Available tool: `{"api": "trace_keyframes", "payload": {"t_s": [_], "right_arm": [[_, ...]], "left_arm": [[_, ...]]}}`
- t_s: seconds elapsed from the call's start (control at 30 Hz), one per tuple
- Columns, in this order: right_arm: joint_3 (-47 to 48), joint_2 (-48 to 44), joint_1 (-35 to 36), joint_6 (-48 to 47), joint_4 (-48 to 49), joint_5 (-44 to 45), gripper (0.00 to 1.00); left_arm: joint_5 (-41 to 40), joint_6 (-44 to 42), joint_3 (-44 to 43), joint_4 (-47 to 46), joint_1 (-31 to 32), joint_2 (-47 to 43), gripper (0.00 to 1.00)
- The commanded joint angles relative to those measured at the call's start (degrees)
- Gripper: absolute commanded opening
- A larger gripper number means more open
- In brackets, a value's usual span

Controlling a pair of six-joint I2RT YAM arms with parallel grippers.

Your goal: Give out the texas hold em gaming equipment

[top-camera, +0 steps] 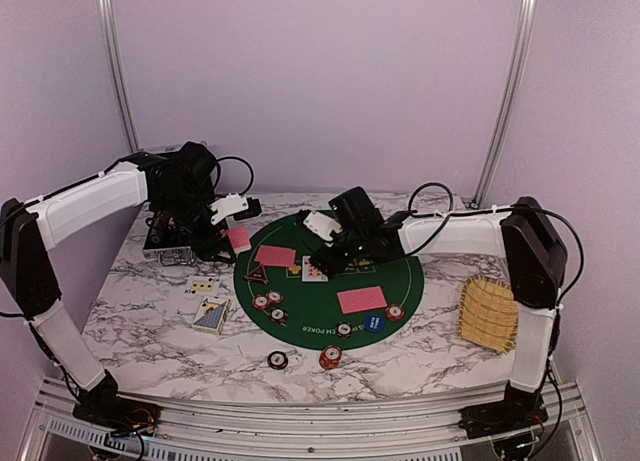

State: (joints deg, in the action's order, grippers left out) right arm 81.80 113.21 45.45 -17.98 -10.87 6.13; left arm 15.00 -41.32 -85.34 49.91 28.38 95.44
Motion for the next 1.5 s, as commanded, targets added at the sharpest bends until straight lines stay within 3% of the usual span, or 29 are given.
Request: {"api": "trace_keyframes", "payload": {"t_s": [0.0,0.23,0.47,0.7,1.07,1.47], "right_arm": [[-2.0,-5.4,-8.6,15.1,3.6,-16.2,0.86],[-3.6,-4.8,-15.0,28.4,6.1,-29.6,0.9],[-6.0,-3.3,-15.1,45.1,12.8,-44.7,0.89],[-5.7,-0.5,-12.9,57.7,17.3,-48.5,0.9],[-1.2,3.8,-6.5,65.3,23.8,-54.7,0.89],[-1.3,7.4,-5.1,74.1,35.4,-58.5,0.86]], "left_arm": [[1.3,-0.4,-1.6,1.7,-0.2,0.2,0.0],[0.1,-1.0,-2.1,1.7,0.7,1.0,0.0],[0.0,-1.2,-3.3,1.7,2.4,3.2,0.0],[-0.9,-1.2,-5.9,1.7,5.2,6.5,0.0],[-0.8,-0.8,-8.9,1.6,6.8,8.9,0.0],[-1.6,-1.2,-8.6,1.7,7.6,8.7,0.0]]}}
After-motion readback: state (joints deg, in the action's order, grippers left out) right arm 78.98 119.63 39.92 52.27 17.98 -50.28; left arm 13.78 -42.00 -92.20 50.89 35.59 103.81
